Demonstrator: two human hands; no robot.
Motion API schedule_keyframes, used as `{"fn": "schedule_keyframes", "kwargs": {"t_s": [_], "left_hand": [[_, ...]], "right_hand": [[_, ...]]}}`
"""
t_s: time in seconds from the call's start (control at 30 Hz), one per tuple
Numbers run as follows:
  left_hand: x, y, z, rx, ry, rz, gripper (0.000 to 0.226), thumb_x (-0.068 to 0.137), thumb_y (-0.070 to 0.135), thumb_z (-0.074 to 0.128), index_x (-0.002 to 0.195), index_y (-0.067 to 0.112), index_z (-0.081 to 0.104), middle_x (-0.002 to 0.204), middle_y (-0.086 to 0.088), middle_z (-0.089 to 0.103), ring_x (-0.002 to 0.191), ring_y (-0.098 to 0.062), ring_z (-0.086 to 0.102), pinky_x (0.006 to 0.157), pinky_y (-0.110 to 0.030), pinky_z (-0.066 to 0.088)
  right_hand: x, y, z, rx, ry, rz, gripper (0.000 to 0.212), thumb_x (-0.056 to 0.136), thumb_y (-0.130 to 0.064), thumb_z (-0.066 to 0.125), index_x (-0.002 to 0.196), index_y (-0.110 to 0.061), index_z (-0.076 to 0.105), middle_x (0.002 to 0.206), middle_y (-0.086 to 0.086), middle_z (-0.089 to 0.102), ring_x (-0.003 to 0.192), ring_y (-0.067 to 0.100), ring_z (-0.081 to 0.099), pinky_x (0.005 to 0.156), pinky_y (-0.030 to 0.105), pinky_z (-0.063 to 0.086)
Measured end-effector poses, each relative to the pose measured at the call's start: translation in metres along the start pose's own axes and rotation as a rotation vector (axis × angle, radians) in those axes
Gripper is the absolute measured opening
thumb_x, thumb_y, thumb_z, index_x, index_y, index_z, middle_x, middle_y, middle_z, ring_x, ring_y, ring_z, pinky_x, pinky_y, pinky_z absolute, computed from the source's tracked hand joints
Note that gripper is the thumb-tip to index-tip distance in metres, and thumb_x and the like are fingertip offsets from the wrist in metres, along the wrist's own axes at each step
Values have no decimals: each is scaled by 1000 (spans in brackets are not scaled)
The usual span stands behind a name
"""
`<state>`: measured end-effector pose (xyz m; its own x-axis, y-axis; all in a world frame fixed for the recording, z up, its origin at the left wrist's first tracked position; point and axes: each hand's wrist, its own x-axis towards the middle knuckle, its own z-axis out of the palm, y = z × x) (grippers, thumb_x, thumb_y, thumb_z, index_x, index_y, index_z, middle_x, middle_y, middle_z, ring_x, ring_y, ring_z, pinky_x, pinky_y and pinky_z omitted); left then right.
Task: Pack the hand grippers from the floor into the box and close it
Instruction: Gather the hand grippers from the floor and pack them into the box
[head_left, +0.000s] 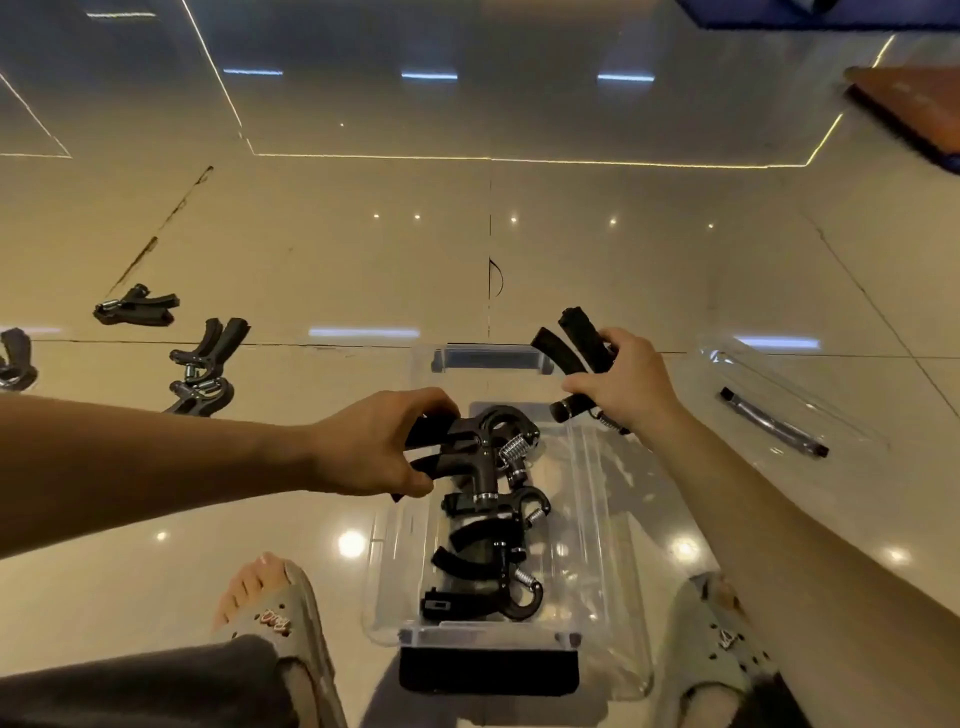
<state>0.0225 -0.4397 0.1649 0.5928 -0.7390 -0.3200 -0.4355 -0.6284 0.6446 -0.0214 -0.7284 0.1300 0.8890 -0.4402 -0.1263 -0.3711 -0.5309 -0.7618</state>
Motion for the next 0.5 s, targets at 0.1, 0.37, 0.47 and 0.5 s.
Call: {"fn": "schedule_keyframes", "kwargs": {"t_s": [0.1,0.37,0.47,0.5], "left_hand": [[17,-2,28,-20,-19,-25,56,72,14,82,120,26,55,108,13,63,96,-15,66,78,-37,61],[60,-19,128,132,92,-112,65,65,28,84,124,21,57,123,4,44,107,-15,51,94,-27,51],[69,-28,148,145,115,-180,65,65,23,83,125,19,58,122,3,46,107,-17,50,91,-27,50],[71,-33,152,126,110,-206,65,65,21,82,126,19,58,123,3,46,109,-17,50,90,-24,49]], "right_hand": [[0,14,-1,15,22,19,74,73,-22,87,134,-15,46,117,0,55,104,22,58,85,34,51],[5,23,11,2,5,-38,61,74,-23,85,125,-17,52,108,-3,57,93,17,58,67,21,42],[6,26,12,-4,-1,-44,61,75,-25,85,126,-18,52,107,-4,57,93,15,58,70,20,43],[7,26,13,-5,-3,-47,61,75,-25,85,126,-19,52,107,-5,56,93,14,58,68,18,43]]}}
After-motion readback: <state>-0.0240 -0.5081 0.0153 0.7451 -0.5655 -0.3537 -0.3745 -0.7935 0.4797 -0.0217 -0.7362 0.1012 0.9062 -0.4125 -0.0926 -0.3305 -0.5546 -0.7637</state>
